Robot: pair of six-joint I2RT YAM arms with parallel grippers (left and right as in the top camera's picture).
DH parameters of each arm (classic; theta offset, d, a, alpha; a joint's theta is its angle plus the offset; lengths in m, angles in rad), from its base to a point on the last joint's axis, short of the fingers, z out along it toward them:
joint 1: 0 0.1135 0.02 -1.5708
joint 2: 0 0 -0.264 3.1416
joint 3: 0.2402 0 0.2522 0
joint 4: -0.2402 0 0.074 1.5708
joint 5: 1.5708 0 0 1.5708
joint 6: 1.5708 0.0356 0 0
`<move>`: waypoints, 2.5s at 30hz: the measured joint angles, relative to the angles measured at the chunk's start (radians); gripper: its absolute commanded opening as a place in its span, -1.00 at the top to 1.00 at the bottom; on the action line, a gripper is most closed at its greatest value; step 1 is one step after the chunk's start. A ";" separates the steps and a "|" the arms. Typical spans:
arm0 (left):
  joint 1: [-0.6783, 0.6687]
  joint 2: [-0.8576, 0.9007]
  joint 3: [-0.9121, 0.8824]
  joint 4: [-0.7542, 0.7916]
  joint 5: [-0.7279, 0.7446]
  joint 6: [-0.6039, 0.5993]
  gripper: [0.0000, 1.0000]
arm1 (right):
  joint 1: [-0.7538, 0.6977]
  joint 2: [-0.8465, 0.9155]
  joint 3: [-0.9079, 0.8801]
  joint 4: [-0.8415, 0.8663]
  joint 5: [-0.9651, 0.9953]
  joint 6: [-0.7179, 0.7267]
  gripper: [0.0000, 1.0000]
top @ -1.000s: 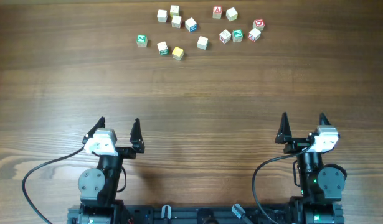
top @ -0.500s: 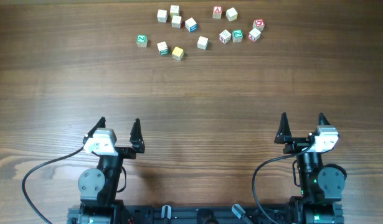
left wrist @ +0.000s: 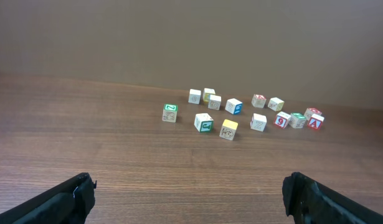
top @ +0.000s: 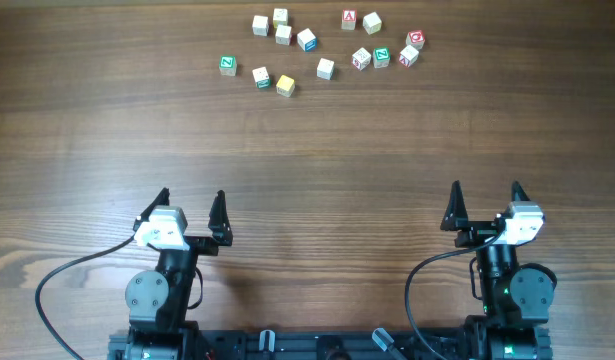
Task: Form a circle
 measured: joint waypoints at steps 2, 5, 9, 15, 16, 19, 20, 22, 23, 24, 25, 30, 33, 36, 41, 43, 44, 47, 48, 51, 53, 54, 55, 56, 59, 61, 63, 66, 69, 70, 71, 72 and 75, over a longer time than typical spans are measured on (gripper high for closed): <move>0.000 0.000 0.000 0.000 0.000 0.000 -1.00 | 0.000 0.000 0.000 0.000 0.000 0.000 -0.99; 0.000 0.000 0.000 0.000 0.000 0.000 -1.00 | 0.000 0.000 0.000 0.000 0.000 0.000 -0.99; 0.000 0.000 0.000 0.000 0.000 0.000 -1.00 | 0.000 0.000 0.000 0.000 0.000 0.000 -0.99; 0.000 0.000 0.000 0.000 0.000 0.000 -1.00 | 0.000 0.000 0.000 0.000 0.000 0.000 -0.99; 0.000 0.000 0.000 0.000 0.000 0.000 -1.00 | 0.000 0.000 0.000 0.000 0.000 0.000 -0.99; 0.000 0.000 0.000 0.000 0.000 0.000 -1.00 | 0.000 0.000 0.000 0.000 0.000 0.000 -0.99; 0.000 0.000 0.000 0.000 0.000 0.000 -1.00 | 0.000 0.000 0.000 0.000 0.000 0.000 -0.99; 0.000 0.000 0.000 0.000 0.000 0.000 -1.00 | 0.000 0.000 0.000 0.000 0.000 0.000 -0.99; 0.000 0.000 0.000 0.000 0.000 0.000 -1.00 | 0.000 0.000 0.000 0.000 0.000 0.000 -0.99; 0.000 0.000 0.000 0.000 0.000 0.000 -1.00 | 0.000 0.000 0.000 0.000 0.000 0.000 -1.00; 0.000 0.000 0.000 0.000 0.000 0.000 -1.00 | 0.000 0.000 0.000 0.000 0.000 0.000 -0.99; 0.000 0.000 0.000 0.000 0.000 0.000 -1.00 | 0.000 0.000 0.000 0.000 -0.007 0.000 -0.99; 0.000 0.000 0.000 0.000 0.000 0.000 -1.00 | 0.000 0.000 0.000 0.000 -0.007 0.000 -1.00; 0.000 0.000 0.000 0.000 0.000 0.000 -1.00 | 0.000 0.000 0.000 0.000 -0.007 0.000 -0.99; 0.000 0.000 0.000 0.000 0.000 0.000 -1.00 | 0.000 0.000 0.000 0.000 -0.007 0.000 -0.98; 0.000 0.000 0.000 0.000 0.000 0.000 -1.00 | 0.000 0.000 0.000 0.000 -0.007 0.000 -0.99; 0.000 0.000 0.000 0.000 0.000 0.000 -1.00 | 0.000 0.000 0.000 0.000 -0.007 0.000 -1.00; 0.000 0.000 0.000 0.000 0.000 0.000 -1.00 | 0.000 0.000 0.000 0.000 -0.007 0.000 -0.99; 0.000 0.000 0.000 0.000 0.000 0.000 -1.00 | 0.000 0.000 0.000 0.000 -0.007 0.000 -0.99; 0.000 0.000 0.000 0.000 0.000 0.000 -1.00 | 0.000 0.000 0.000 0.000 -0.007 0.000 -0.99; 0.000 0.000 0.000 0.003 0.000 0.000 -1.00 | 0.000 0.000 0.000 0.000 -0.007 0.000 -1.00; 0.000 0.000 0.000 0.003 0.000 0.000 -1.00 | 0.000 0.000 0.000 0.000 -0.007 0.000 -0.99; 0.000 0.000 0.000 0.003 0.000 0.000 -1.00 | 0.000 0.000 0.000 0.000 -0.007 0.000 -1.00; 0.000 0.000 0.000 0.003 0.000 0.000 -1.00 | 0.000 0.000 0.000 0.000 -0.007 0.000 -0.99; 0.000 0.000 0.000 0.002 -0.001 0.000 -1.00 | 0.000 0.000 0.000 0.000 -0.007 0.000 -0.99; 0.000 0.000 0.000 0.003 0.000 0.000 -1.00 | 0.000 0.000 0.000 0.000 -0.007 0.000 -0.99; 0.000 0.000 0.000 0.012 0.000 0.000 -1.00 | 0.000 0.000 0.000 0.000 -0.007 0.000 -1.00; 0.000 0.000 0.000 0.034 0.019 -0.001 -1.00 | 0.000 0.000 0.000 0.000 -0.007 0.000 -0.99; 0.000 0.000 0.013 0.034 0.052 -0.004 -1.00 | 0.000 0.000 0.000 0.000 -0.007 0.000 -0.99; 0.000 0.000 0.031 0.016 0.059 -0.004 -1.00 | 0.000 0.000 0.000 0.000 -0.007 0.000 -0.99; 0.000 0.001 0.063 -0.014 0.067 -0.005 -1.00 | 0.000 0.000 0.000 0.000 -0.007 0.000 -0.99; 0.000 0.001 0.092 -0.050 0.070 -0.005 -1.00 | 0.000 0.000 0.000 0.000 -0.007 0.000 -0.99; 0.000 0.039 0.215 -0.143 0.077 -0.008 -1.00 | 0.000 0.001 0.000 0.000 -0.007 0.000 -0.99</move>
